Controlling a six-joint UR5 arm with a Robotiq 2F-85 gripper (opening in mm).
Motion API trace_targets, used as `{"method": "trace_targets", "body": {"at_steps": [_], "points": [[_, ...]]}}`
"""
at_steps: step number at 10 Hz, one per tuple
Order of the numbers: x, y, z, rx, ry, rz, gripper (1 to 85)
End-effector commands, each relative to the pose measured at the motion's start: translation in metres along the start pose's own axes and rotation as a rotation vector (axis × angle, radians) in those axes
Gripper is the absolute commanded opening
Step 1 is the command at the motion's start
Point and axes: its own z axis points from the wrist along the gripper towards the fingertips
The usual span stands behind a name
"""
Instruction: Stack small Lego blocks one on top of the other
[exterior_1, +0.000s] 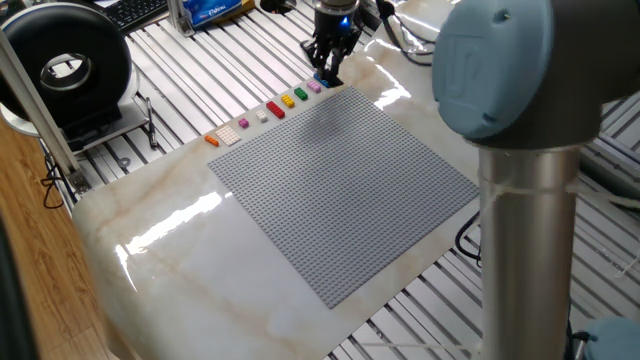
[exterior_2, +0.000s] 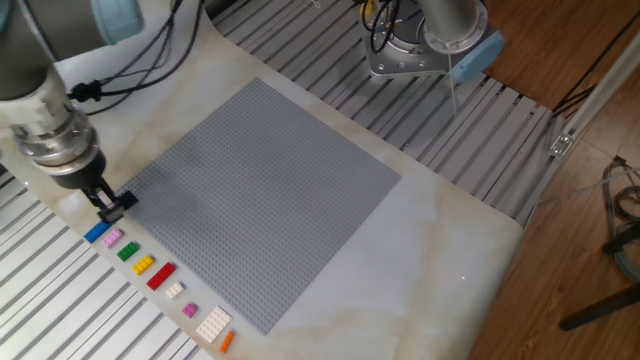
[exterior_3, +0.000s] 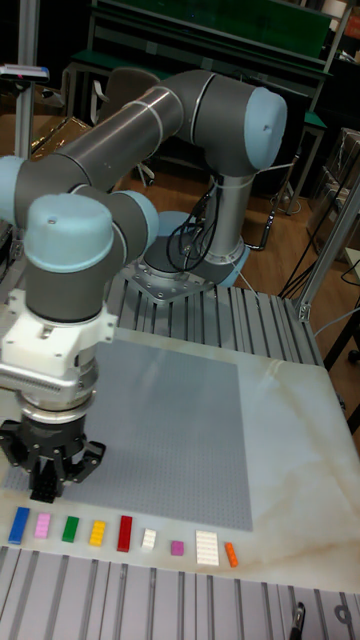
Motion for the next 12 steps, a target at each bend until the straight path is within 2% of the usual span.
{"method": "trace_targets", "body": {"at_steps": [1, 4, 6, 7, 10, 12], "points": [[0.018, 0.032, 0.007, -0.027, -0.034, 0.035, 1.0], [0.039, 0.038, 0.012, -0.024, 0.013, 0.03, 1.0], [0.049, 0.042, 0.018, -0.021, 0.015, 0.041, 1.0], [0.051, 0.041, 0.019, -0.014, 0.023, 0.039, 1.0], [0.048, 0.047, 0.025, -0.033, 0.014, 0.039, 1.0], [0.042, 0.051, 0.035, -0.038, -0.01, 0.045, 1.0]]}}
